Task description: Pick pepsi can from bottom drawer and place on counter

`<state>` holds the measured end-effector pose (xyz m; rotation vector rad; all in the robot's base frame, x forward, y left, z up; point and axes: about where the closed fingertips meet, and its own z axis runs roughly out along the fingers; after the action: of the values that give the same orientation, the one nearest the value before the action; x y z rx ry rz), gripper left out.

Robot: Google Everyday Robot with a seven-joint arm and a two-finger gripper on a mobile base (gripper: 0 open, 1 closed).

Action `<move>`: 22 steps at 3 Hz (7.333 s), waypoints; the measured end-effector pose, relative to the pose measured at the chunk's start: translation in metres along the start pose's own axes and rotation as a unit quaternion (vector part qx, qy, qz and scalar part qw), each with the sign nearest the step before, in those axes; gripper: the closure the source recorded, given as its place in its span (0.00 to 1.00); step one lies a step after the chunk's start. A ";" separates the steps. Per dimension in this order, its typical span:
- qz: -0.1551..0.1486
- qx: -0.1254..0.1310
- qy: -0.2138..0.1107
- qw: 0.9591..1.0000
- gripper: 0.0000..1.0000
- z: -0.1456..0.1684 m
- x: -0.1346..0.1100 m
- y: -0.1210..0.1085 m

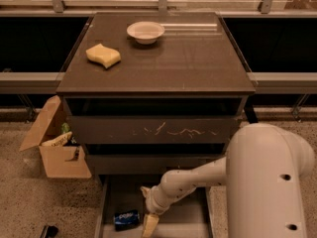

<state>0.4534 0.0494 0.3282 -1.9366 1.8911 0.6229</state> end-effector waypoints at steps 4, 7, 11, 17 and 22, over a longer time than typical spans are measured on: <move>0.002 0.005 -0.063 0.998 0.00 0.148 0.022 -0.037; 0.009 0.005 -0.046 0.999 0.38 0.207 0.030 -0.041; -0.042 0.002 -0.121 0.992 1.00 0.085 0.026 -0.027; -0.128 0.110 -0.098 0.981 1.00 -0.248 -0.020 0.017; -0.173 0.203 -0.085 0.960 1.00 -0.495 -0.088 -0.037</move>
Offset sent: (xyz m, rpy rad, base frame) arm 0.0279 0.0404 -0.1092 0.1287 -0.0086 -0.0101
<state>0.5193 -0.1442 0.7892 -1.8102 1.3957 0.2596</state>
